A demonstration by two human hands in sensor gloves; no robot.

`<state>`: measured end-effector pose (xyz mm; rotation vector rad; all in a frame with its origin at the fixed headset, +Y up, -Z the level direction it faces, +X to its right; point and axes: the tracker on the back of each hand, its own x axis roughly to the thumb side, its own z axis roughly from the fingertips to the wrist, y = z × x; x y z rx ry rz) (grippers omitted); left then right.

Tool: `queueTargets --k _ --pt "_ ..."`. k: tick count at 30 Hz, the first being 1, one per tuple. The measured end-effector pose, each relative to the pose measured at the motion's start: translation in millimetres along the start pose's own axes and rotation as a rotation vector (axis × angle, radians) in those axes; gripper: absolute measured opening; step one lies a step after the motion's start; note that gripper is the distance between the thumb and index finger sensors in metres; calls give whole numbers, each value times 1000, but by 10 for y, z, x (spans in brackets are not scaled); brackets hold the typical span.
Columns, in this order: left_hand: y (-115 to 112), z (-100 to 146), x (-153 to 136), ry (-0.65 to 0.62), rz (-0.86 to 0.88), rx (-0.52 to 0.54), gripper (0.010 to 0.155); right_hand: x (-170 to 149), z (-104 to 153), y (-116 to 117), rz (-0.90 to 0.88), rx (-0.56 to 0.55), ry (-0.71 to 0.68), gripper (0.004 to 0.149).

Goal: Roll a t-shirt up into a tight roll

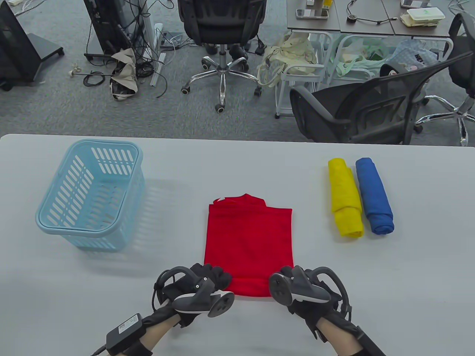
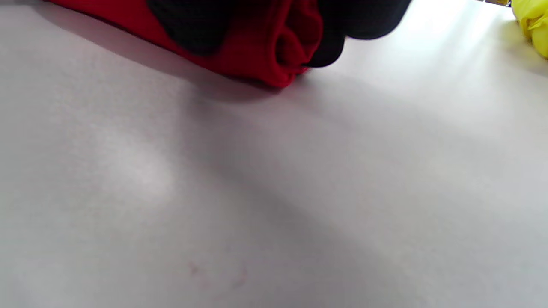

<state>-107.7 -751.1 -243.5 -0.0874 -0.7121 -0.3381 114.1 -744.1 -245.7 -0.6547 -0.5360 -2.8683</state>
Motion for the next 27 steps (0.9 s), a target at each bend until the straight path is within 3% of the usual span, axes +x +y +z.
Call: queueTargets --k 2,6,8,11,17,20,22,24,27 --pt "13 6 -80 3 101 -18 46 -55 -4 -18 -64 21 -15 46" --pt "-60 49 -361 5 506 -100 46 -224 20 16 -348 114 -59 48" --pt "-128 62 -446 26 612 -95 47 -251 20 40 -373 136 -37 51" --pt "-175 53 -486 77 505 -75 48 -271 -6 77 -309 143 51 65" --pt "-20 139 -402 246 -62 24 51 -273 -22 89 -321 139 77 69" --pt "129 246 -329 233 -40 106 53 -281 -25 90 -329 140 76 69" --pt "178 278 -210 96 88 130 56 -279 -25 89 -328 140 76 69" --pt "125 242 -87 7 158 94 59 -281 -27 91 -325 138 76 69" --pt "-34 138 15 -15 47 1 64 -299 14 56 -280 113 123 71"
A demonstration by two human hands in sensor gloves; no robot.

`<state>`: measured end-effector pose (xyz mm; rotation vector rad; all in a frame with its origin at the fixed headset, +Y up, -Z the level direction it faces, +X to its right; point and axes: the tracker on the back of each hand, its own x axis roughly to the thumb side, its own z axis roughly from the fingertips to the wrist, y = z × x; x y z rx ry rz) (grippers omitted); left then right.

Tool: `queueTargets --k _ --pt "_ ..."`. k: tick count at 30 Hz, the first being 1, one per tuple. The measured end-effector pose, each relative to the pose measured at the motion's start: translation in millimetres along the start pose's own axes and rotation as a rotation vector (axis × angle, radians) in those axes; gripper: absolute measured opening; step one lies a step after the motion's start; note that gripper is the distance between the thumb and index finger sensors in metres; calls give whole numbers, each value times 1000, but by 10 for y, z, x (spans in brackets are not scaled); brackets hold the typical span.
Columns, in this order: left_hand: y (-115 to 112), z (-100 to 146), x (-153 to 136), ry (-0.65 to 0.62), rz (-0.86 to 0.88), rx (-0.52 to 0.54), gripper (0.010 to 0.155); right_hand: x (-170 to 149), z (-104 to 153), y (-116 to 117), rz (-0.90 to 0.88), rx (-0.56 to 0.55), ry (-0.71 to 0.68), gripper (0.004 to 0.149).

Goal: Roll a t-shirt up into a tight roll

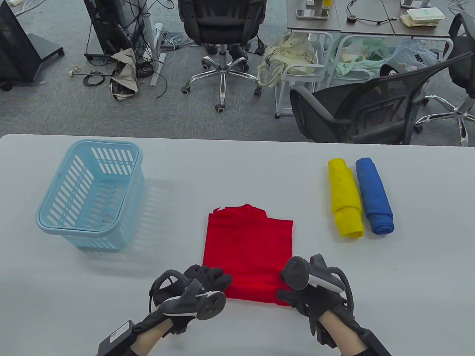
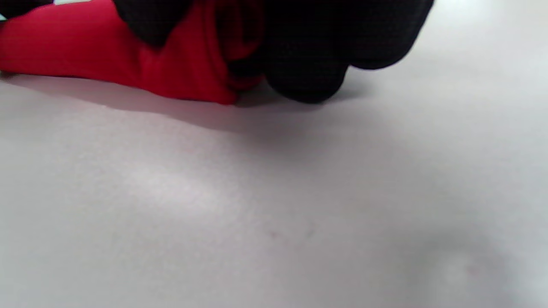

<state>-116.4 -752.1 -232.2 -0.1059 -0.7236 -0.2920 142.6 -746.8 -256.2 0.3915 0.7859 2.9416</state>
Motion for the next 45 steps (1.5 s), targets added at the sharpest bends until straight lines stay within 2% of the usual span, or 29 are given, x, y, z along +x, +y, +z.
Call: queueTargets --k 2,4,6,7,10,12,14,17,19,22,25,27,29,31,33,36,38,41,43,45 --pt "-78 -50 -1 3 -53 -19 65 -19 66 -71 73 -68 64 72" --pt "-60 -74 -23 -7 -16 -8 63 -20 156 -163 139 -165 113 66" --pt "-59 -74 -28 0 6 -11 62 14 253 -254 163 -254 70 60" --pt "-64 -76 -21 0 -4 -11 62 46 273 -265 148 -258 12 57" --pt "-65 -88 -10 1 -11 -12 61 214 245 -153 122 -178 -176 55" --pt "-51 -101 -27 5 5 -10 57 344 146 38 200 -79 -226 61" --pt "-24 -112 -63 9 38 -12 50 405 67 162 247 -35 -218 71" --pt "-9 -110 -184 17 184 -44 49 442 34 138 288 -80 -193 68" --pt "-26 -102 -288 35 337 -55 50 443 28 120 259 -90 -194 60" --pt "-34 -75 -325 50 421 -38 56 431 14 85 230 -89 -197 54" --pt "-26 -28 -225 29 298 -35 62 383 -1 56 116 -45 -234 54" --pt "-27 -32 -129 43 128 -62 63 330 -16 61 1 6 -282 55" --pt "-18 -49 -71 55 -30 -31 61 285 -41 80 -91 51 -330 56" --pt "-1 -76 -45 46 -100 -6 54 249 -52 79 -145 63 -337 57" --pt "-14 -114 -56 33 -9 -36 51 247 -22 58 -104 24 -294 60" --pt "-3 -120 -160 30 188 -61 51 310 95 30 116 -135 -227 68" --pt "-29 -112 -249 37 345 -96 51 369 153 13 216 -200 -240 71" --pt "-71 -96 -364 60 472 -117 51 452 127 74 238 -173 -252 72" --pt "-84 -81 -395 76 498 -101 54 495 64 137 301 -148 -235 67" --pt "-64 -60 -368 100 496 -83 57 493 44 112 276 -141 -235 64"
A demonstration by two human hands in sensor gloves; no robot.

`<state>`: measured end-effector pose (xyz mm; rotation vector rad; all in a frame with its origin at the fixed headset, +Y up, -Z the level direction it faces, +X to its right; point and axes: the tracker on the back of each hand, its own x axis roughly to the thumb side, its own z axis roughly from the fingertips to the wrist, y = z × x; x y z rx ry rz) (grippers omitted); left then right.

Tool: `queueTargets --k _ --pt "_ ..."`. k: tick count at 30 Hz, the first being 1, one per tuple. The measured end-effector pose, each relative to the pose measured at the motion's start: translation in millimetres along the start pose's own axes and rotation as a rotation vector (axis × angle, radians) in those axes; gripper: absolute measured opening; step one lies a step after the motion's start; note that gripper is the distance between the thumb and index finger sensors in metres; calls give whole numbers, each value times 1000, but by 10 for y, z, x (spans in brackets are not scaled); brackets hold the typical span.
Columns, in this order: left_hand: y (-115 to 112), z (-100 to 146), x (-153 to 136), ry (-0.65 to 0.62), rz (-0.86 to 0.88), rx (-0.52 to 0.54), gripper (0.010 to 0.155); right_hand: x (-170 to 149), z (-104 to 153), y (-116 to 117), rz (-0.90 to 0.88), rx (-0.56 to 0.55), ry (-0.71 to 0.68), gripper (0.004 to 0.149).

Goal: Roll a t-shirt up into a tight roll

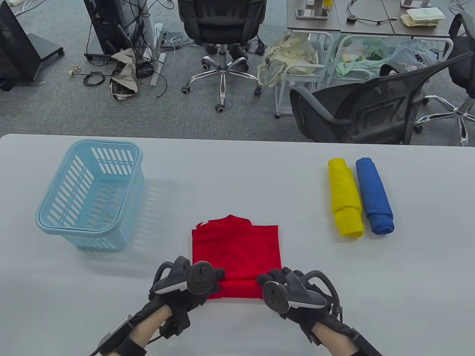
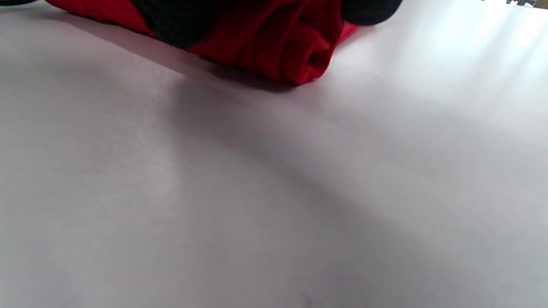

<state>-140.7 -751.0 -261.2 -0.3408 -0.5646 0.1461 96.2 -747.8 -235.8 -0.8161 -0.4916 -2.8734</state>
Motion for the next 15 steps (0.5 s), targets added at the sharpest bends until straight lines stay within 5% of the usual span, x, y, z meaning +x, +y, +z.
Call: queueTargets --k 9,12,15 --pt "-125 51 281 -26 -471 29 71 -288 -8 36 -402 108 -67 57" --pt "-149 25 326 -22 -595 56 62 -306 -1 26 -395 96 -46 57" --pt "-144 -1 329 -47 -604 79 54 -242 54 -19 -200 22 30 65"
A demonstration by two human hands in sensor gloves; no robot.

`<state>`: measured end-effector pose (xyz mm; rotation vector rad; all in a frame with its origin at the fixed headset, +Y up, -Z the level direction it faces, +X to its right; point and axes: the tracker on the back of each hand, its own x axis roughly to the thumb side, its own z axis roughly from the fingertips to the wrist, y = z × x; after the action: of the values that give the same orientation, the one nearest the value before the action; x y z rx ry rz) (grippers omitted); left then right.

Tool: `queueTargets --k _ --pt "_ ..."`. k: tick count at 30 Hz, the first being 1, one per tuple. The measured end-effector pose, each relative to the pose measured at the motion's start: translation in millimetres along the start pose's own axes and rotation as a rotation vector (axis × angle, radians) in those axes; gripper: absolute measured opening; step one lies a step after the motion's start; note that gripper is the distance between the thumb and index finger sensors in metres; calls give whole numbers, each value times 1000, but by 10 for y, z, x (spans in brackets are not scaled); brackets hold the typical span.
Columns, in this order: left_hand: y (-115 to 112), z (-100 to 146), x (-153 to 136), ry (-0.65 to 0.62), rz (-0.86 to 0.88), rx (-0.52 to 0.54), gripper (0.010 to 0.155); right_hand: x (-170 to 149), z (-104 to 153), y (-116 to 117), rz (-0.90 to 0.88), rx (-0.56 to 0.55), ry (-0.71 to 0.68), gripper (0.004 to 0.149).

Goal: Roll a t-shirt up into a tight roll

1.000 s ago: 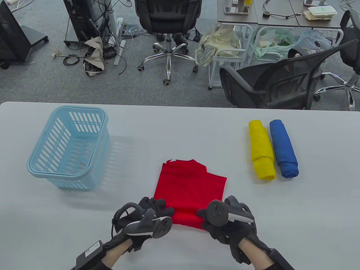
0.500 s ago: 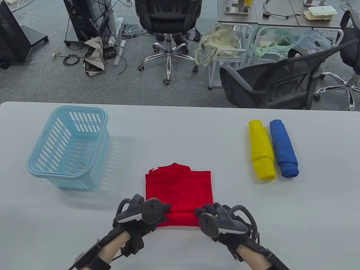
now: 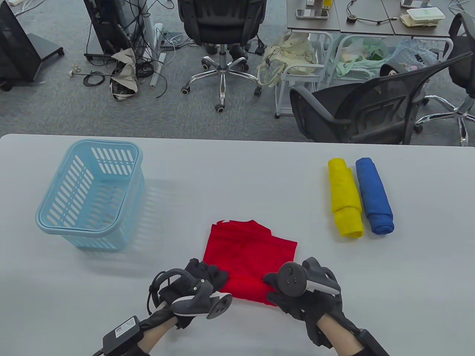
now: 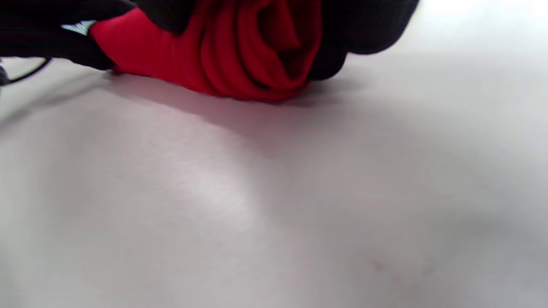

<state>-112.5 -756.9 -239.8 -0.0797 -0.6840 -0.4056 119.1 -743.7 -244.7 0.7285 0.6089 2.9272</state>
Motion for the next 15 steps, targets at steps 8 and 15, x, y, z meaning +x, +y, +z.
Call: queueTargets --k 8,15 --pt "-57 12 -263 -21 561 -71 52 301 14 57 263 -54 -36 73" --pt "-20 71 -159 18 301 11 62 273 -49 22 122 -4 -81 58"
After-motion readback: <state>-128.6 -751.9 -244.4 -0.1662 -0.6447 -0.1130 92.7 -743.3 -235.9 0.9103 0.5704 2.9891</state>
